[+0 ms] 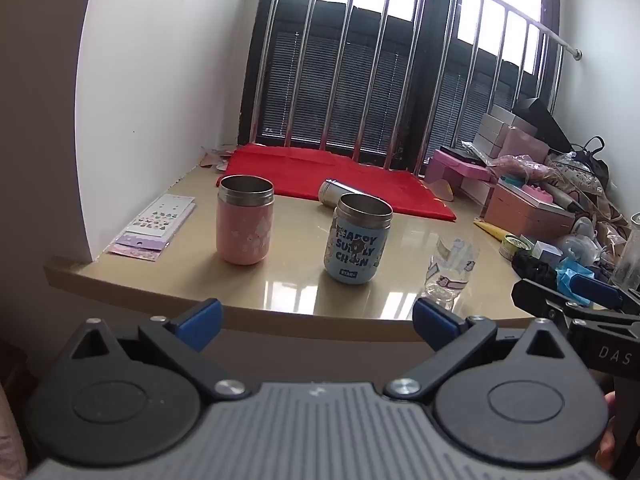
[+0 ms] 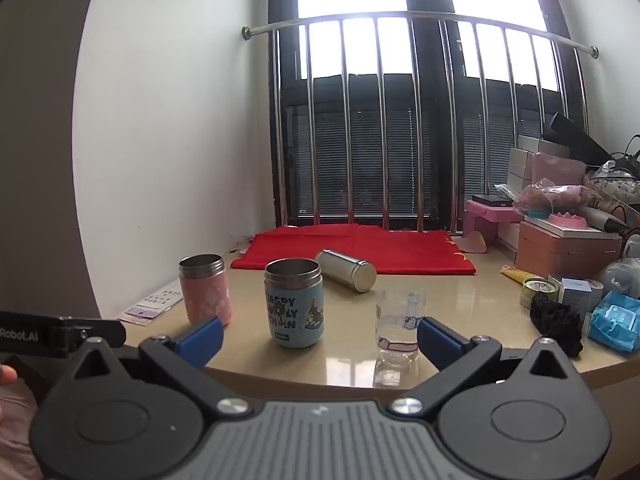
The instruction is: Flip cup upright
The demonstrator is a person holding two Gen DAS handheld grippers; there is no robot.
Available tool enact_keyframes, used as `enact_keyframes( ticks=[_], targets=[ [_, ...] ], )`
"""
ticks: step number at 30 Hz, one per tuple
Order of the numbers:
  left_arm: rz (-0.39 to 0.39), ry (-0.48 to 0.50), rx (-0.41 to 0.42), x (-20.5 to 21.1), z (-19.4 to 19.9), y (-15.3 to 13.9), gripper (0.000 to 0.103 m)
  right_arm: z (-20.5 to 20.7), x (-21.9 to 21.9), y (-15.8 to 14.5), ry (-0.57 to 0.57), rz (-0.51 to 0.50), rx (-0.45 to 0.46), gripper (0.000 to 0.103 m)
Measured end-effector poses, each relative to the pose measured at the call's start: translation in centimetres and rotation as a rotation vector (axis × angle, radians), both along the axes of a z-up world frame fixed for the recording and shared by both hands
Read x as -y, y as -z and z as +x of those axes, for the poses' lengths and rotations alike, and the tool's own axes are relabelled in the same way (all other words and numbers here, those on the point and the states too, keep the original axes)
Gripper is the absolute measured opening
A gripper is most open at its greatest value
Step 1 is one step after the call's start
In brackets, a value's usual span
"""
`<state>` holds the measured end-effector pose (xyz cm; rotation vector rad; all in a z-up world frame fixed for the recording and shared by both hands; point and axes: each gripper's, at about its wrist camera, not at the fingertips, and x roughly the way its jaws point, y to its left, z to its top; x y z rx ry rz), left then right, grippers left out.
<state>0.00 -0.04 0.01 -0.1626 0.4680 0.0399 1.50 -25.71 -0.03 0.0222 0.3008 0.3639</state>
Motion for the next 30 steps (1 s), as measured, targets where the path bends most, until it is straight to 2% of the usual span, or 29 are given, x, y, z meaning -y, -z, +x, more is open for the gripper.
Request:
enact_keyframes(
  ticks=[30],
  targets=[
    [-0.008,-0.002,0.004,0.02,0.44,-0.08,0.103,0.51,-0.24,0.12,-0.002,0.008,0.003,0.103]
  ],
)
